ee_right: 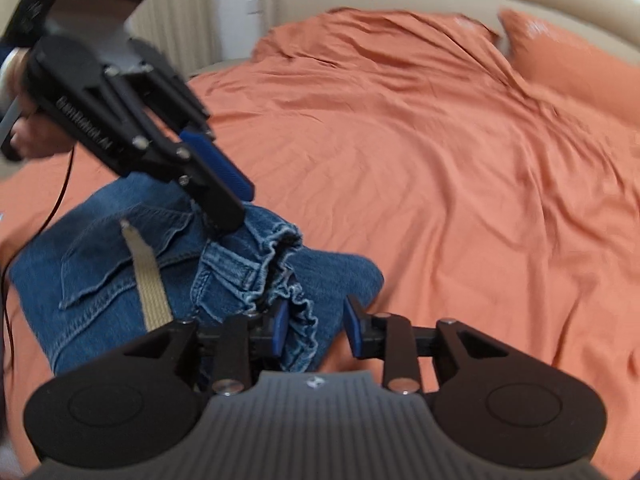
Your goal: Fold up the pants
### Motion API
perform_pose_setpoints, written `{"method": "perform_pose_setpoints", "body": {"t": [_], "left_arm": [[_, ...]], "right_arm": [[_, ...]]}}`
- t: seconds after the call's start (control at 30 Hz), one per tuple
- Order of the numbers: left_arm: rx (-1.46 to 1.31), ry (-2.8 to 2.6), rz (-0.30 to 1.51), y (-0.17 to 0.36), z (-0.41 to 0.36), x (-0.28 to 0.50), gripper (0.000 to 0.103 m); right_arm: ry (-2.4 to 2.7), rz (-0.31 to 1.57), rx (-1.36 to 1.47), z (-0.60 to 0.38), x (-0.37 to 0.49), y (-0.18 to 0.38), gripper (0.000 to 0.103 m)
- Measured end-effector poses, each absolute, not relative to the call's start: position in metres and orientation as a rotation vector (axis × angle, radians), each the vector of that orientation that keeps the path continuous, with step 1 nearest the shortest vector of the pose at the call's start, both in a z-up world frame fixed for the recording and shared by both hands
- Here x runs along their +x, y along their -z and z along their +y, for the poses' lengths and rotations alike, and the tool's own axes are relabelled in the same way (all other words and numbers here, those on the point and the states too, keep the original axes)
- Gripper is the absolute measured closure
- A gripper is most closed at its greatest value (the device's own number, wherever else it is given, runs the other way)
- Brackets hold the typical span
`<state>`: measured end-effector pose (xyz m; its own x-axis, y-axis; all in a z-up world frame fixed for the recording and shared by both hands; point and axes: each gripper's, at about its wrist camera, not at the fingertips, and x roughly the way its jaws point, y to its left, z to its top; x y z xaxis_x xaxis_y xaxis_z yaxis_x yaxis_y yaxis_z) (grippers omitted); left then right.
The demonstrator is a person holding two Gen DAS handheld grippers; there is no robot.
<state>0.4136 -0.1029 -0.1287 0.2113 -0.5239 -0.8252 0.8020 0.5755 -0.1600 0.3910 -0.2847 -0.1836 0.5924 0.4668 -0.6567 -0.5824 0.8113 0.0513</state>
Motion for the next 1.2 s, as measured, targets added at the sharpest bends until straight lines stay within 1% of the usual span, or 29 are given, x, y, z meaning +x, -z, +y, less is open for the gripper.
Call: {"method": "perform_pose_setpoints", "body": {"t": [0.03, 0.07, 0.17, 0.23, 0.3, 0.37, 0.47, 0.53, 0.6, 0.63, 0.67, 0.7, 0.73, 0.77, 0.8, 0.87, 0.97, 1.0, 1.03, 1.07, 1.1, 1.13, 1.17, 1.2], "left_arm": [[0.341, 0.945, 0.981, 0.128, -0.104, 0.412, 0.082], [0.345, 0.945, 0.975, 0.126, -0.105, 0.411, 0.082], [0.351, 0.944, 0.939, 0.118, -0.105, 0.41, 0.082], [0.349, 0.954, 0.95, 0.117, -0.106, 0.415, 0.083], [0.39, 0.969, 0.975, 0.125, -0.115, 0.417, 0.086], [0.431, 0.947, 1.003, 0.14, -0.126, 0.422, 0.086], [0.416, 0.935, 1.052, 0.161, -0.135, 0.435, 0.086], [0.409, 0.949, 1.068, 0.168, -0.141, 0.44, 0.086], [0.432, 0.957, 1.085, 0.175, -0.146, 0.441, 0.086], [0.449, 0.959, 1.093, 0.178, -0.148, 0.442, 0.086], [0.457, 0.964, 1.102, 0.181, -0.15, 0.442, 0.086], [0.46, 0.967, 1.108, 0.182, -0.152, 0.443, 0.086], [0.465, 0.967, 1.11, 0.183, -0.152, 0.443, 0.086], [0.47, 0.965, 1.11, 0.183, -0.153, 0.444, 0.086], [0.469, 0.961, 1.11, 0.183, -0.153, 0.444, 0.086], [0.463, 0.947, 1.104, 0.183, -0.152, 0.443, 0.085], [0.464, 0.919, 1.079, 0.182, -0.152, 0.436, 0.085], [0.462, 0.909, 1.072, 0.181, -0.152, 0.434, 0.085], [0.461, 0.898, 1.065, 0.18, -0.153, 0.431, 0.085], [0.462, 0.885, 1.057, 0.179, -0.153, 0.429, 0.084], [0.464, 0.87, 1.047, 0.178, -0.152, 0.426, 0.082], [0.464, 0.852, 1.035, 0.176, -0.151, 0.423, 0.081], [0.462, 0.835, 1.019, 0.173, -0.15, 0.421, 0.076], [0.453, 0.819, 0.997, 0.167, -0.146, 0.418, 0.073]], "right_arm": [[-0.647, 0.734, -0.153, -0.287, 0.396, 0.183, 0.101], [-0.671, 0.754, -0.103, -0.289, 0.401, 0.18, 0.103], [-0.679, 0.708, -0.033, -0.299, 0.408, 0.166, 0.103], [-0.627, 0.735, -0.024, -0.301, 0.419, 0.174, 0.103], [-0.588, 0.759, -0.009, -0.3, 0.429, 0.186, 0.103], [-0.584, 0.784, 0.026, -0.299, 0.435, 0.196, 0.103], [-0.551, 0.835, 0.045, -0.297, 0.44, 0.21, 0.103], [-0.518, 0.859, 0.082, -0.303, 0.437, 0.211, 0.095], [-0.45, 0.869, 0.139, -0.317, 0.427, 0.21, 0.09], [-0.433, 0.864, 0.199, -0.327, 0.42, 0.207, 0.084], [-0.434, 0.858, 0.281, -0.337, 0.414, 0.204, 0.081], [-0.433, 0.862, 0.37, -0.347, 0.408, 0.202, 0.075], [-0.434, 0.875, 0.457, -0.355, 0.4, 0.201, 0.064], [-0.432, 0.899, 0.545, -0.36, 0.395, 0.203, 0.056], [-0.42, 0.93, 0.632, -0.362, 0.391, 0.206, 0.043], [-0.401, 0.958, 0.764, -0.362, 0.374, 0.215, 0.042], [-0.32, 1.046, 0.895, -0.351, 0.358, 0.234, 0.042], [-0.301, 1.051, 0.903, -0.347, 0.355, 0.239, 0.043], [-0.3, 1.054, 0.921, -0.343, 0.352, 0.243, 0.049], [-0.305, 1.054, 0.959, -0.34, 0.351, 0.248, 0.057], [-0.299, 1.046, 0.982, -0.339, 0.35, 0.25, 0.068], [-0.292, 1.037, 0.968, -0.336, 0.349, 0.248, 0.076], [-0.289, 1.028, 0.935, -0.334, 0.346, 0.243, 0.082], [-0.295, 1.018, 0.909, -0.332, 0.345, 0.237, 0.09]]}}
